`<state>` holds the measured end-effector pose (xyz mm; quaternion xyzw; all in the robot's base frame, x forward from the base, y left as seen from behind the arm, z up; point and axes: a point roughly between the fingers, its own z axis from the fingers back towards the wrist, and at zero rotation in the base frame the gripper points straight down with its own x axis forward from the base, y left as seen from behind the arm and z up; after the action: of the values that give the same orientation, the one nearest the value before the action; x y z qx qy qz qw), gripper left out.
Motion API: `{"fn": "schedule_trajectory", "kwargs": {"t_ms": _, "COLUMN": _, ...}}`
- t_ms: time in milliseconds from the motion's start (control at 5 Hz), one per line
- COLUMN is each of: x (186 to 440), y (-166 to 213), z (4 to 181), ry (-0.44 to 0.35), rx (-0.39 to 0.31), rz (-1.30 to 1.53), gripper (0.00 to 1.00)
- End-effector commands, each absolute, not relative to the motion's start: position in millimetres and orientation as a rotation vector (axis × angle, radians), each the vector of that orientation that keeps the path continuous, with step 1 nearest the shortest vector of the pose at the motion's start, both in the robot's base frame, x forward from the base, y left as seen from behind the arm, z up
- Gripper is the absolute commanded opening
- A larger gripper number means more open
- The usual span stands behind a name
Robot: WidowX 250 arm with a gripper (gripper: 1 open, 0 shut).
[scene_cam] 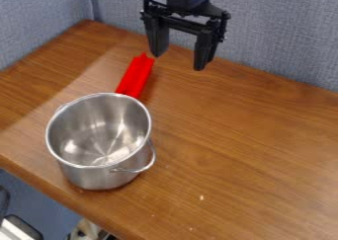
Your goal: Put the red object in the metal pot
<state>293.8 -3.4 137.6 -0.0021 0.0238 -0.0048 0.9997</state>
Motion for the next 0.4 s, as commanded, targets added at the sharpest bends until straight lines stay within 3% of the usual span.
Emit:
{"fn": "schedule_trajectory", "kwargs": {"t_ms": 0, "x": 293.0, "y": -2.8, "z": 131.9, "ry": 0.065, "rx": -0.004, "rz": -0.008, "gripper": 1.00}}
{"fn": "schedule_trajectory", "kwargs": {"t_ms": 200, "x": 292.5, "y": -1.6, "z": 126.3, "ry": 0.083, "rx": -0.003, "rz": -0.006, "gripper": 1.00}}
